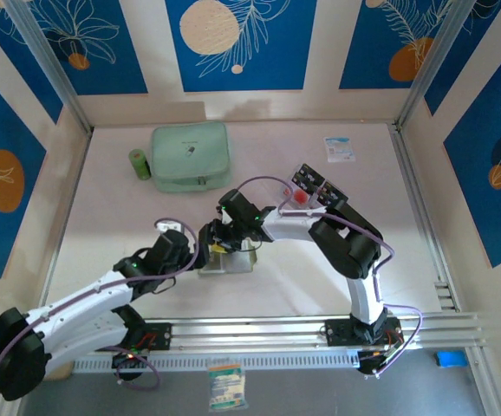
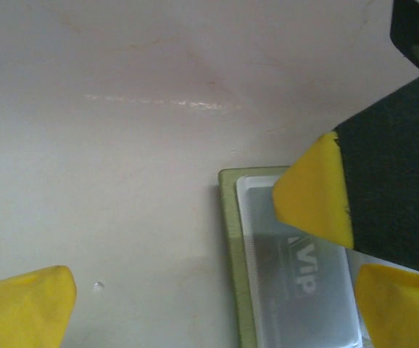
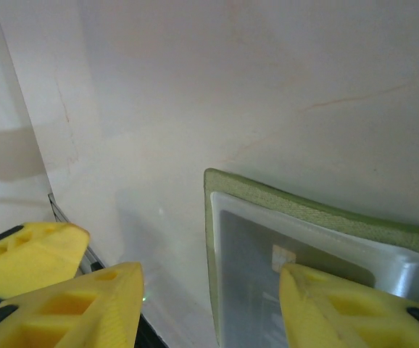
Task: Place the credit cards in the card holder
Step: Flip over the card slot on the card holder.
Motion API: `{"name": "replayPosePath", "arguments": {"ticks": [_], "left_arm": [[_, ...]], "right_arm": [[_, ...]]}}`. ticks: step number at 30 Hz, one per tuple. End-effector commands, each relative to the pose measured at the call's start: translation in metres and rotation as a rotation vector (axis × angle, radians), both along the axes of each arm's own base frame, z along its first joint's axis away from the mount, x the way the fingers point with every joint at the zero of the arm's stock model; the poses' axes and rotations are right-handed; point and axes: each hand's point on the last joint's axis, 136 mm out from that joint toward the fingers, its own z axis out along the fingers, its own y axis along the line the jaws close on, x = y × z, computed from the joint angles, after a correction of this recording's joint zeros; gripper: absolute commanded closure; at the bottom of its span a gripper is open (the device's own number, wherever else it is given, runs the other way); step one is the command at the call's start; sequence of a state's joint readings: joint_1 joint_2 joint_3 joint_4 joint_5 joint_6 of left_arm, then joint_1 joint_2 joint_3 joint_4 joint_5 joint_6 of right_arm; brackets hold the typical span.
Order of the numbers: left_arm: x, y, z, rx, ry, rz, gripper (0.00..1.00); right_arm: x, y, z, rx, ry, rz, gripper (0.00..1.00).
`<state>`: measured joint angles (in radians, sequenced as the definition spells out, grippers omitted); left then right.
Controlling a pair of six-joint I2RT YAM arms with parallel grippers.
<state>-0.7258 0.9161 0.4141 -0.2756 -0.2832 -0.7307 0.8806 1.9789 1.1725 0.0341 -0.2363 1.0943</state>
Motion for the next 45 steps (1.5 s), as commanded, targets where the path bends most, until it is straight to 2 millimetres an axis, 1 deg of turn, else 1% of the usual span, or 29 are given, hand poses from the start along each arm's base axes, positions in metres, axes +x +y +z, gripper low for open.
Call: {"name": "replayPosePath", "arguments": {"ticks": [1, 6, 9, 12, 14, 20, 26, 30, 33, 36, 39, 41, 45], "left_arm": [[0.013, -0.022, 0.019, -0.086, -0.050, -0.030, 0.01], [0.012, -0.022, 0.007, -0.058, -0.018, -0.035, 0.03], [0.010, -0.023, 0.000, -0.043, 0.005, -0.052, 0.11], [0.010, -0.024, -0.005, -0.019, 0.028, -0.063, 0.23], [0.010, -0.023, -0.009, 0.001, 0.043, -0.065, 0.26], [0.006, -0.015, -0.024, 0.078, 0.099, -0.055, 0.27], [0.003, -0.013, -0.039, 0.118, 0.145, -0.058, 0.27], [0.002, -0.011, -0.045, 0.135, 0.158, -0.055, 0.27], [0.002, -0.010, -0.047, 0.144, 0.165, -0.053, 0.27], [0.002, -0.010, -0.049, 0.146, 0.167, -0.051, 0.27], [0.002, -0.009, -0.049, 0.148, 0.167, -0.048, 0.27], [0.002, -0.009, -0.048, 0.147, 0.166, -0.047, 0.27], [0.002, -0.009, -0.049, 0.146, 0.165, -0.046, 0.27]], "right_arm": [[-0.007, 0.005, -0.005, 0.010, 0.038, 0.009, 0.47], [-0.006, 0.004, -0.005, 0.013, 0.045, -0.006, 0.48], [-0.005, 0.004, -0.003, 0.018, 0.046, -0.015, 0.49], [-0.002, 0.003, -0.003, 0.024, 0.057, -0.032, 0.50], [-0.001, 0.002, -0.005, 0.031, 0.068, -0.043, 0.50], [-0.001, 0.001, -0.004, 0.038, 0.072, -0.051, 0.50], [0.001, 0.000, 0.001, 0.044, 0.063, -0.060, 0.51], [0.007, -0.003, 0.012, 0.061, 0.045, -0.070, 0.51], [0.015, -0.010, 0.029, 0.082, 0.004, -0.081, 0.51], [0.023, -0.028, 0.047, 0.068, -0.062, -0.090, 0.51], [0.029, -0.057, 0.058, -0.003, -0.132, -0.084, 0.51], [0.033, -0.085, 0.062, -0.097, -0.198, -0.081, 0.51], [0.047, -0.161, 0.065, -0.386, -0.334, -0.077, 0.52]]}}
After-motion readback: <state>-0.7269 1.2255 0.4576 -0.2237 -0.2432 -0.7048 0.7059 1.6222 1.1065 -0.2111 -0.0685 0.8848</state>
